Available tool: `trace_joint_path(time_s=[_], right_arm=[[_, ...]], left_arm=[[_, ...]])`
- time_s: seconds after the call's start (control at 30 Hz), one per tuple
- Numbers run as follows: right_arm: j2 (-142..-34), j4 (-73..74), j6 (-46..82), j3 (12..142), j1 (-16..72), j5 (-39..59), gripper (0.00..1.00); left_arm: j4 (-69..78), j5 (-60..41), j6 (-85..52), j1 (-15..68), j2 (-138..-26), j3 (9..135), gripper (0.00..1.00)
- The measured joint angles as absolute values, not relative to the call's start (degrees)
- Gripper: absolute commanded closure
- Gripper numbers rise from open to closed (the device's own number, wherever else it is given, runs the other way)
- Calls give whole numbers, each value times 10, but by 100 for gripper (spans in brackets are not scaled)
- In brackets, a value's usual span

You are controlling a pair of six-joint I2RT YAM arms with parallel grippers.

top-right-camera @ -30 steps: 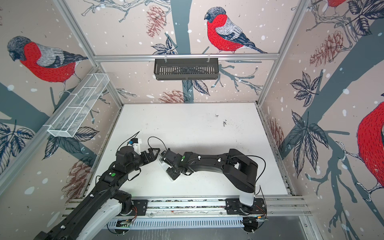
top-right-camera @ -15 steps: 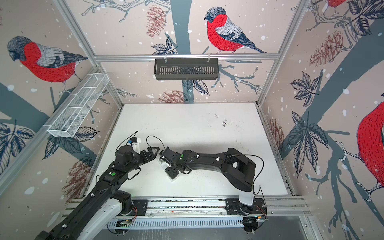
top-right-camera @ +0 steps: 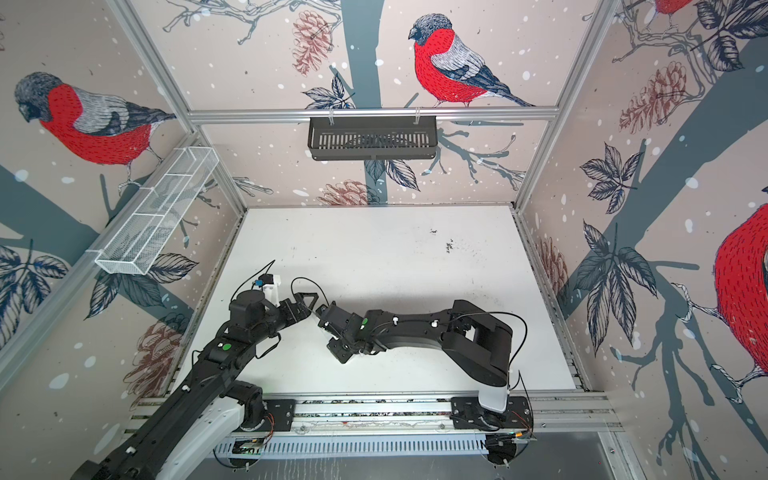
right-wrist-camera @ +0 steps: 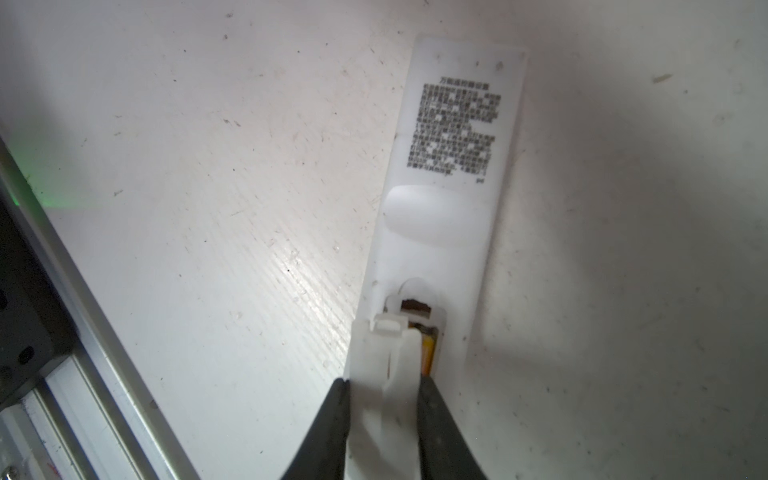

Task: Load the batteries into the remote control
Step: 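Lower the white cover onto the compartment and slide it into place, right gripper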

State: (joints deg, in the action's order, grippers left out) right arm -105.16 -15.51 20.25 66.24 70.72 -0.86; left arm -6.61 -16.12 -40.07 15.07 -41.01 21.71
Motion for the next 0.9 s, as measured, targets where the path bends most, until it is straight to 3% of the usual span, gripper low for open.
trace_joint_path(time_s=[0.9], right_arm=[[-1032, -98, 223, 615, 722, -53, 71]], left_arm=[[-65, -164, -401, 148, -412, 217, 4]])
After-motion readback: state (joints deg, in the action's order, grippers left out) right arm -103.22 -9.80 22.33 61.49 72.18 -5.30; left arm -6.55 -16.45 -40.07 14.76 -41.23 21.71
